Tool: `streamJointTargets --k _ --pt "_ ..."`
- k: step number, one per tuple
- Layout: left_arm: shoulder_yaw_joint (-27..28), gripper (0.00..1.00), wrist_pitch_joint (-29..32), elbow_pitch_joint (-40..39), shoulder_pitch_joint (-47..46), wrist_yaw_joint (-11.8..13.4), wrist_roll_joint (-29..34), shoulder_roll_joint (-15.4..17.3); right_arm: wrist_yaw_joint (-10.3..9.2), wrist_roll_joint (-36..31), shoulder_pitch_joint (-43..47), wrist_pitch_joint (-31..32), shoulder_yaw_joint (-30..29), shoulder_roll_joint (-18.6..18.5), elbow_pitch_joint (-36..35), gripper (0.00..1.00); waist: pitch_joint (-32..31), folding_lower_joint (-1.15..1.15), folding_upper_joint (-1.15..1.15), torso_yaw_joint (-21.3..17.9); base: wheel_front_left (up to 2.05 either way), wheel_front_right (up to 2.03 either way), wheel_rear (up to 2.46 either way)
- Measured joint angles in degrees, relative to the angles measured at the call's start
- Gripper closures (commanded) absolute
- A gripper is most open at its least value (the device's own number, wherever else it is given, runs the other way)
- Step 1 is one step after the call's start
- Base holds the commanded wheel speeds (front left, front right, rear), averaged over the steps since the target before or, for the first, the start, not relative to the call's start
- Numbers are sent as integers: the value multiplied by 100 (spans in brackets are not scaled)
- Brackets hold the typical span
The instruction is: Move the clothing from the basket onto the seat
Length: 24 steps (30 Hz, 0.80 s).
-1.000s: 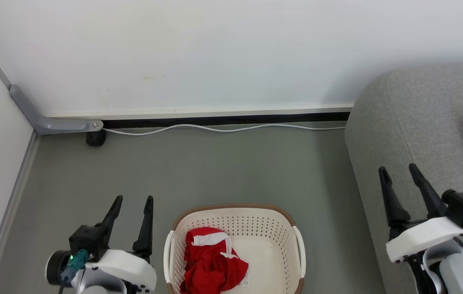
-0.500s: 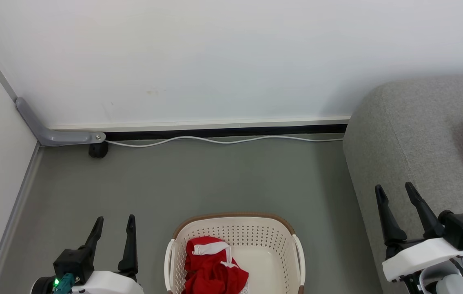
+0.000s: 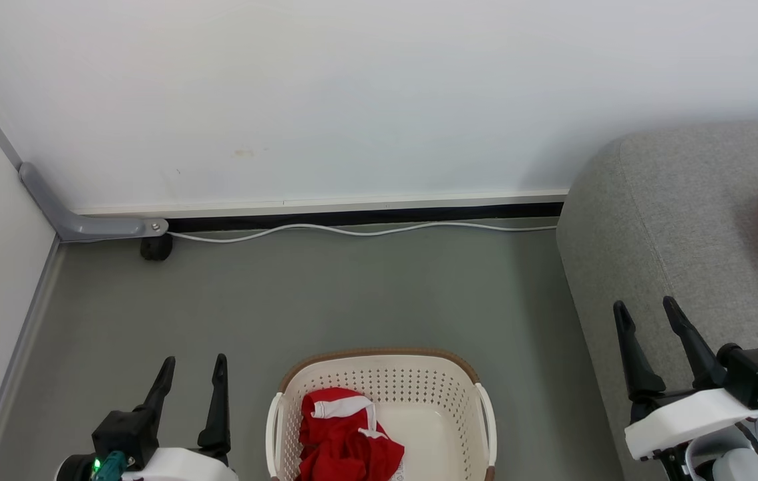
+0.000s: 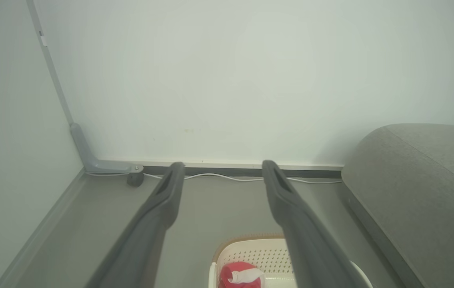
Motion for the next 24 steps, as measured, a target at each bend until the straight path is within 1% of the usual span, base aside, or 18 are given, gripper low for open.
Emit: streamJointTargets --k 7,11,17,24 --pt "-96 0 0 48 1 -1 0 2 1 0 0 0 -22 4 -16 0 32 0 0 -8 0 0 0" --pt "-234 0 0 92 -1 -1 -55 2 1 0 -9 0 -41 4 -99 0 165 0 0 -22 0 0 0" --pt "-555 0 1 187 -73 19 -176 7 1 -8 -197 0 -152 -11 -327 0 526 0 0 -62 0 0 0" --pt "-1005 0 1 386 -518 114 -321 8 1 -57 -637 0 -178 -45 -548 0 1151 0 0 -103 0 0 0"
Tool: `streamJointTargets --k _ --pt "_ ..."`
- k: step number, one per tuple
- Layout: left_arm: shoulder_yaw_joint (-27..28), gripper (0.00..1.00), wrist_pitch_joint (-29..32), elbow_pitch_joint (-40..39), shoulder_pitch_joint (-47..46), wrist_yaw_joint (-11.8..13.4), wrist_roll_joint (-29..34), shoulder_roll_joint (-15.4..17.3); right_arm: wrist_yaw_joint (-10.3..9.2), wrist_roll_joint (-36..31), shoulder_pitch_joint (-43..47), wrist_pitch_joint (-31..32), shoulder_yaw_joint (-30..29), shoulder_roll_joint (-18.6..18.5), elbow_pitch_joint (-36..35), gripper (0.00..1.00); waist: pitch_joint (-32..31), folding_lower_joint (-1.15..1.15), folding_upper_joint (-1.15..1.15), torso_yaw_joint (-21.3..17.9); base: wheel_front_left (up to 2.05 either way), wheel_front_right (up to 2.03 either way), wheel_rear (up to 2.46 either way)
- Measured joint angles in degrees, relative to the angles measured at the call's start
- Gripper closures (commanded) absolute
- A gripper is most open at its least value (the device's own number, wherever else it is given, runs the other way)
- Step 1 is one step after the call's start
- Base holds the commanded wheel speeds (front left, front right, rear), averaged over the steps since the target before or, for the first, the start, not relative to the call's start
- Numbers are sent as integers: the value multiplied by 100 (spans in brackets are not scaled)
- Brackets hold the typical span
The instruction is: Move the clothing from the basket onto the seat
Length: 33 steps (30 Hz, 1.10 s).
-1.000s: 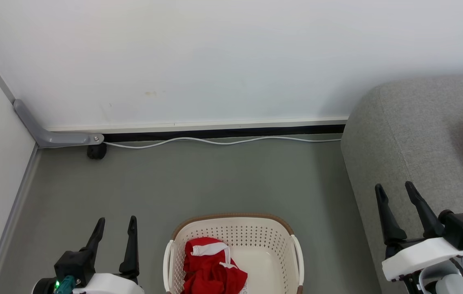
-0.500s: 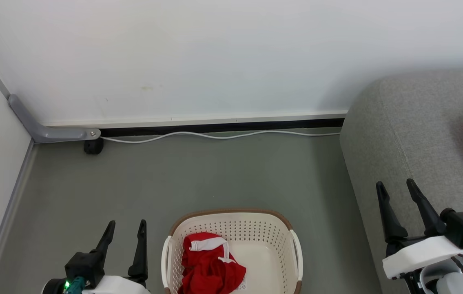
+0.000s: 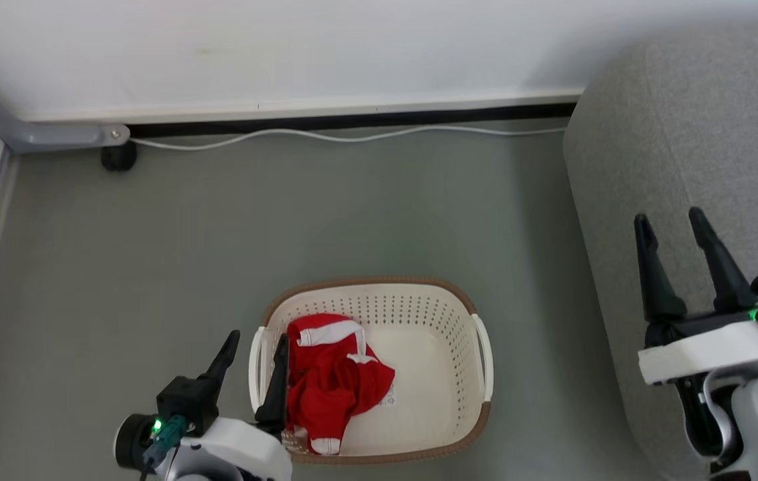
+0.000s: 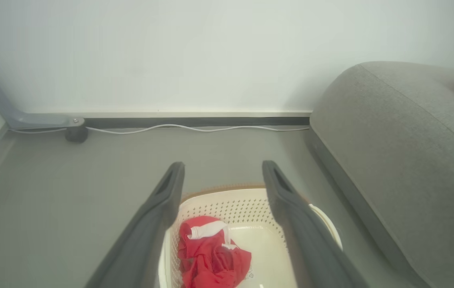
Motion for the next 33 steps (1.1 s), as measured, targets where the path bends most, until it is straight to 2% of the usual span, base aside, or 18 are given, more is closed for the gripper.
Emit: streamJointTargets --k 15,25,33 --pt "-1161 0 -1 1063 -1805 62 -414 -8 -1 1 -1046 -2 -22 -194 -368 0 1767 0 0 -201 0 0 0" --pt "-1929 0 -1 2365 -3170 112 -770 -19 0 8 -1545 -11 145 -237 -539 0 2705 0 0 -485 0 0 0" --pt "-2547 0 2 3806 -4106 166 -1002 -21 0 9 -1732 -12 188 -200 -609 0 3260 0 0 -748 0 0 0"
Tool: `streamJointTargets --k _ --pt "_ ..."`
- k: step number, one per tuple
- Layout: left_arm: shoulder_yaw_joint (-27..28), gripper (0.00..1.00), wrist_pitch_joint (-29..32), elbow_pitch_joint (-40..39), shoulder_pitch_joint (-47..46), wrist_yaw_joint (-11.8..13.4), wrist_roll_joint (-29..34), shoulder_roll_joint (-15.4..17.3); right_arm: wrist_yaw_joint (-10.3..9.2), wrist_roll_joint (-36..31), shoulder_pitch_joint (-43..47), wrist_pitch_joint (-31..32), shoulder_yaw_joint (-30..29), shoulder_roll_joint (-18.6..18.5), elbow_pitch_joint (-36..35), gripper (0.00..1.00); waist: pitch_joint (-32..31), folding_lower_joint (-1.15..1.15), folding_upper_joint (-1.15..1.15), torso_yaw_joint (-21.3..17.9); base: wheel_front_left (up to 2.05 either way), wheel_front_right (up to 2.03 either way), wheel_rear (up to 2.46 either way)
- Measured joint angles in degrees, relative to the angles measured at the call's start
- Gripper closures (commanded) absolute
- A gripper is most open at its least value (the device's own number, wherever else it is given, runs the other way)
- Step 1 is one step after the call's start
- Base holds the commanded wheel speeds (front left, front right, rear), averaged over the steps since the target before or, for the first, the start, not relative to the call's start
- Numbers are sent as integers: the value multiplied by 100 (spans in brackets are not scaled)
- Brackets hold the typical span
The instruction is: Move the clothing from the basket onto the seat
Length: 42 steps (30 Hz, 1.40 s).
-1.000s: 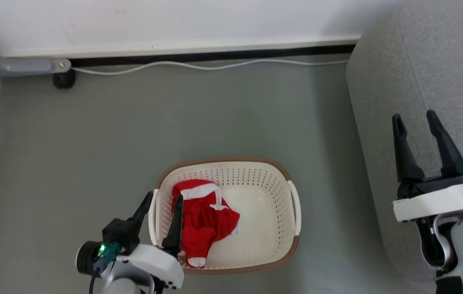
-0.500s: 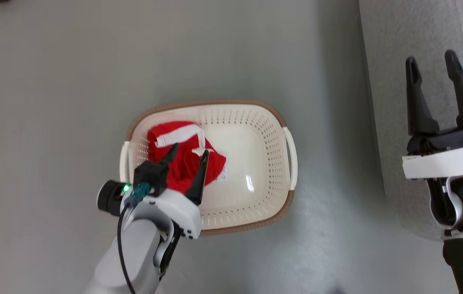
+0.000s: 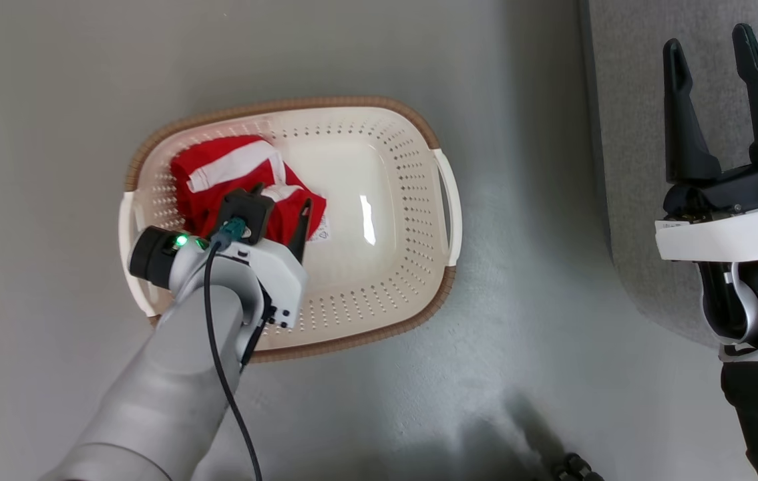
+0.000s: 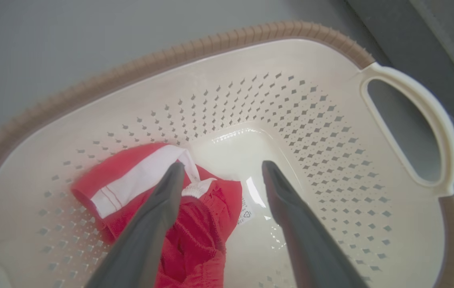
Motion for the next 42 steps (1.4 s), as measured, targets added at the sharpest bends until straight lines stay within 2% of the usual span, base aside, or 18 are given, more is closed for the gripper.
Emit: streamJointTargets --k 7,21,29,30,31,38,42 --pt "-657 0 846 836 -514 47 -33 -3 0 0 -21 -1 14 82 -18 0 316 0 0 -146 0 0 0" --pt "-1648 0 2426 1228 -756 -12 53 7 0 0 -97 -5 62 145 -43 0 467 0 0 -191 0 0 0" --pt "-2009 0 2880 1339 -885 -153 289 9 0 1 -102 -5 78 201 -44 0 517 0 0 -220 0 0 0" --pt "-2011 28 2880 1356 -884 -192 288 11 0 1 -103 -5 76 201 -44 0 510 0 0 -223 0 0 0" --pt "-2016 100 2871 1362 -884 -212 288 14 0 1 -105 -5 75 204 -44 0 505 0 0 -227 0 0 0" --pt "-2103 100 2799 1391 -858 -421 263 19 0 51 -138 -5 74 272 -18 0 325 0 0 -228 0 0 0" --pt "-2097 100 2508 1397 -756 -424 180 19 0 60 -140 -5 81 302 22 0 122 0 0 -222 0 0 0"
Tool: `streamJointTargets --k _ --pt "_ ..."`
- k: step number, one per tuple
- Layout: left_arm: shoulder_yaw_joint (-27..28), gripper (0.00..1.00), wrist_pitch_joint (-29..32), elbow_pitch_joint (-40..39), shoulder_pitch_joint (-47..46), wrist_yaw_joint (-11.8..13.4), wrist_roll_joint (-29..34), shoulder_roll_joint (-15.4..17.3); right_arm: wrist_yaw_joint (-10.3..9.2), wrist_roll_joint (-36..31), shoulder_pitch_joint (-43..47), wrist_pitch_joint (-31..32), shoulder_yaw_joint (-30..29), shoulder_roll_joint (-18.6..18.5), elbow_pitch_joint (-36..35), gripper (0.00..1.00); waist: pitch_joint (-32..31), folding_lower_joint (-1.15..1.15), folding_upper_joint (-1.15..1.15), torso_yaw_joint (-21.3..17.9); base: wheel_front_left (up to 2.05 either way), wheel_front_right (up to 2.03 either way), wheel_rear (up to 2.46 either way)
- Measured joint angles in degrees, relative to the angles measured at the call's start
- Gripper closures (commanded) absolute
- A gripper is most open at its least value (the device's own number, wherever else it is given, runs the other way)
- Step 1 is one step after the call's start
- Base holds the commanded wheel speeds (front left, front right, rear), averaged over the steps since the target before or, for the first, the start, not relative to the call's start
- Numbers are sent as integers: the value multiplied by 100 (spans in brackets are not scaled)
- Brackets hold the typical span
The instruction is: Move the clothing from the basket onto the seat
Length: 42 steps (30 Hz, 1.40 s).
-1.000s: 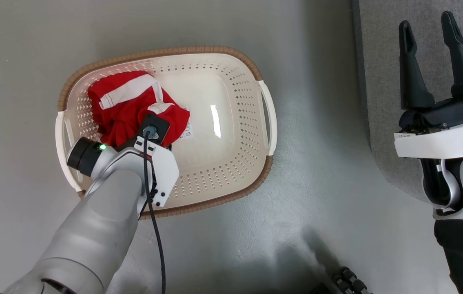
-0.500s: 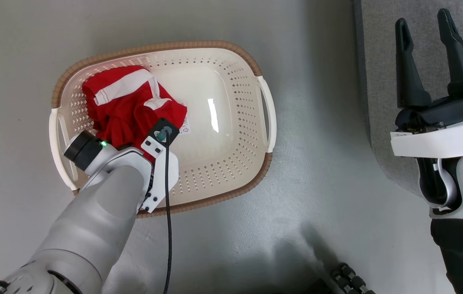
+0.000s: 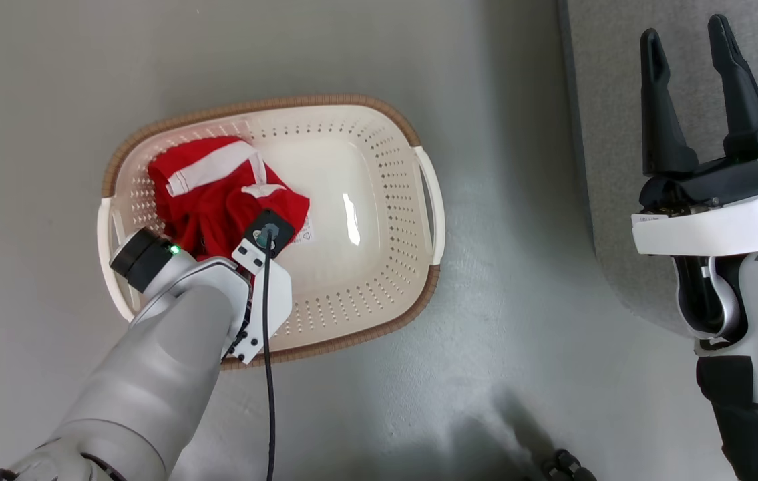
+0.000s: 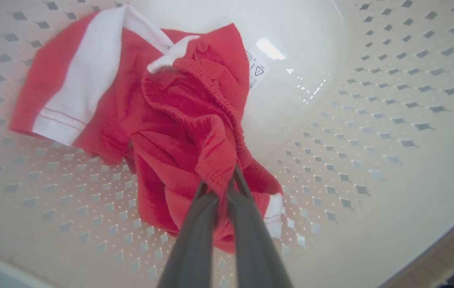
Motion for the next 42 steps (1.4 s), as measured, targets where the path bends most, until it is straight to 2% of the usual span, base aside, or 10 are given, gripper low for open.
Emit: streamJointTargets --k 4,11,23,31,42 --pt "57 100 -397 4 130 -2 -131 -1 0 2 0 -1 24 12 92 0 -269 0 0 10 0 0 0" --pt "120 100 -1047 -30 504 -154 -356 -8 0 62 77 -3 79 15 320 0 -861 0 0 51 0 0 0" --pt "68 100 -1929 -757 1211 -209 -999 -16 0 103 689 -20 91 -8 745 0 -2063 0 0 262 0 0 0" --pt "-18 100 -2293 -1362 1433 -86 -1616 -22 0 102 1073 -24 80 -37 968 0 -2773 0 0 475 0 0 0" --pt "107 100 -2469 -2220 1448 266 -1872 -18 0 94 1482 -24 64 -13 1272 0 -3525 0 0 692 0 0 0"
